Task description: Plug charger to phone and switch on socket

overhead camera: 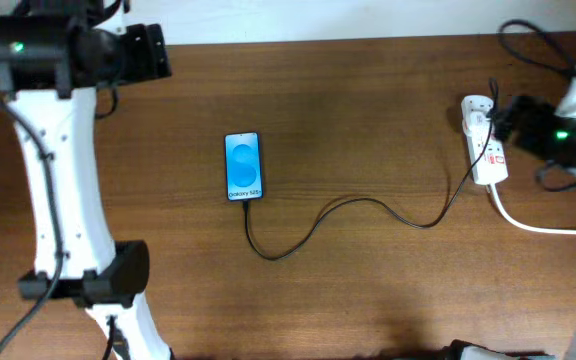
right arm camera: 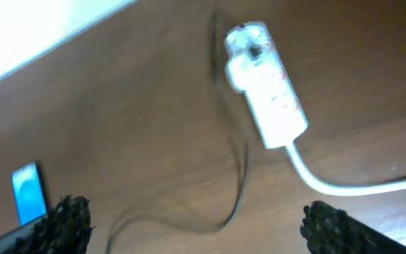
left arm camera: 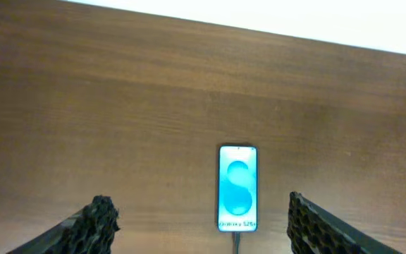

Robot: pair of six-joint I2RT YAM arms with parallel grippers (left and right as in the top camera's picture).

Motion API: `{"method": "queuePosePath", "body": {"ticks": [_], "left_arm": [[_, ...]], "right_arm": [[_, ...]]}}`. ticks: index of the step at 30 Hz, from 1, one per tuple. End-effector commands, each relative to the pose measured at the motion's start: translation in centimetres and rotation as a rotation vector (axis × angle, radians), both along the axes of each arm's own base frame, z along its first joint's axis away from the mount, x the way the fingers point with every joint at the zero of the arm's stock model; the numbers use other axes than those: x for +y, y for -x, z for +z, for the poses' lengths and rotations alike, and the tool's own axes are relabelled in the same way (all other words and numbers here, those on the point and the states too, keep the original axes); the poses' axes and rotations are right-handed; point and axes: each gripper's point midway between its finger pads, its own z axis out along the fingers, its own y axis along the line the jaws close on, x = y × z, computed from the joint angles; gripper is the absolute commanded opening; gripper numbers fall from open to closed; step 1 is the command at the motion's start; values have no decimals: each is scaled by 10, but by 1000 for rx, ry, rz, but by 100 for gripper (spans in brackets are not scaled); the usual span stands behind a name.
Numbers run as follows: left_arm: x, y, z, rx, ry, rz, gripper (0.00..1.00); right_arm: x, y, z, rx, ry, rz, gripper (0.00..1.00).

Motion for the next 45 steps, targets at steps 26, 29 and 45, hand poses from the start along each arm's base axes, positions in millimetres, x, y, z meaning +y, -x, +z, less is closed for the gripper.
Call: {"method": "queuePosePath", "body": {"ticks": [26, 29, 45], "left_arm": [[4, 34, 27, -28, -9, 7, 99], [4, 34, 27, -28, -9, 7, 99], [4, 34, 27, -28, -8, 7, 99]], "right_arm": [[-140, -93, -265, 301, -79, -116, 99], [-139, -96, -277, 307, -76, -108, 99], [-113, -114, -288, 288, -118, -159, 99]]}}
